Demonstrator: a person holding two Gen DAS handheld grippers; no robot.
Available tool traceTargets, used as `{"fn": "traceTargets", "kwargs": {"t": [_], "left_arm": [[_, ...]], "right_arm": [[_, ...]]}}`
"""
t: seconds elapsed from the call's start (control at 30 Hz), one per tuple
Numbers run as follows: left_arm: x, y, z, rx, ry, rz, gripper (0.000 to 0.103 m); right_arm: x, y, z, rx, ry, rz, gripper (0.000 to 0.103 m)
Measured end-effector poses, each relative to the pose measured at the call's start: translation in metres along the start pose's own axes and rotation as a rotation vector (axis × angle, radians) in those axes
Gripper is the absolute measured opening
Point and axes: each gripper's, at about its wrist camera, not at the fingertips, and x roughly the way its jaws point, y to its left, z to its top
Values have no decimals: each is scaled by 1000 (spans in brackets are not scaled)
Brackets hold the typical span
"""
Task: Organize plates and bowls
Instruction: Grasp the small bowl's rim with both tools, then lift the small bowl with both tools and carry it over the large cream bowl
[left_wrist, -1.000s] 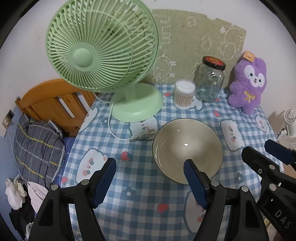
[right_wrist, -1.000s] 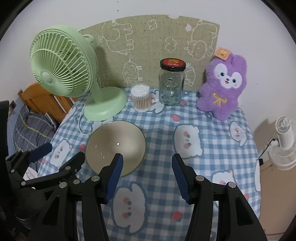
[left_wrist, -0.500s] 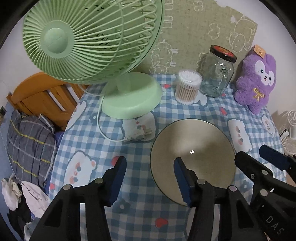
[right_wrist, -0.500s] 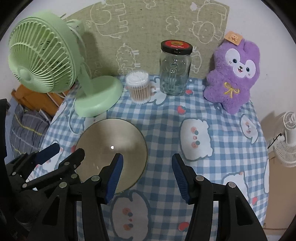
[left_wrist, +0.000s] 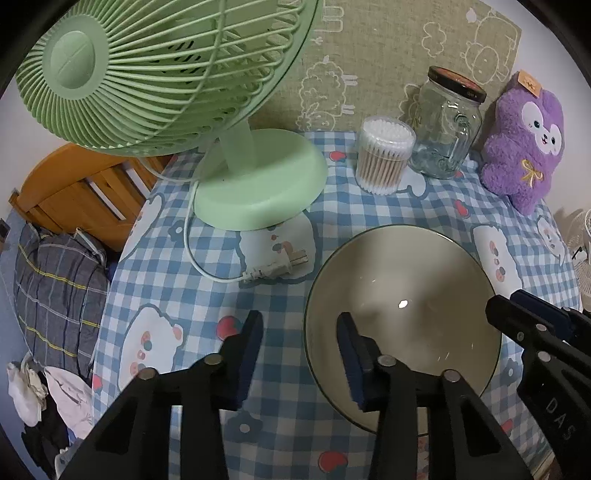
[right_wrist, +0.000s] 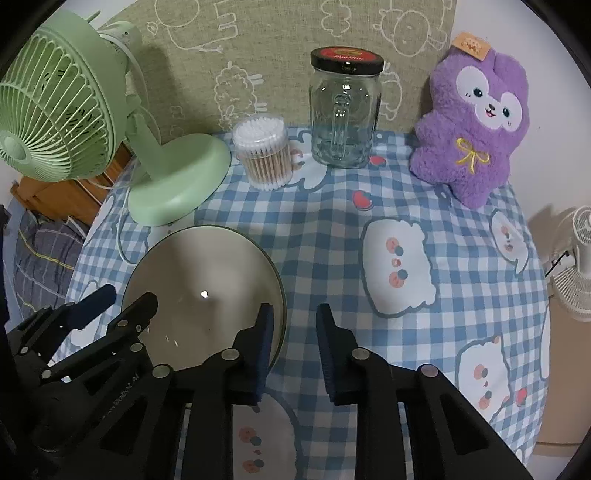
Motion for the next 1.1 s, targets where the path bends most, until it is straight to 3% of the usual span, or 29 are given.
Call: {"fn": "traceTargets", "kwargs": {"t": [0.3, 0.6, 1.1], "left_arm": [[7, -2, 1, 13, 20, -47, 10], [7, -1, 2, 21, 12, -59, 9], [-14, -11, -4, 59, -27, 3, 9]], "right_arm": [[6, 7, 1, -4, 15, 16, 12], [10, 6, 3, 9, 1, 13, 9], [-8, 10, -2, -27, -39, -14, 8]]}}
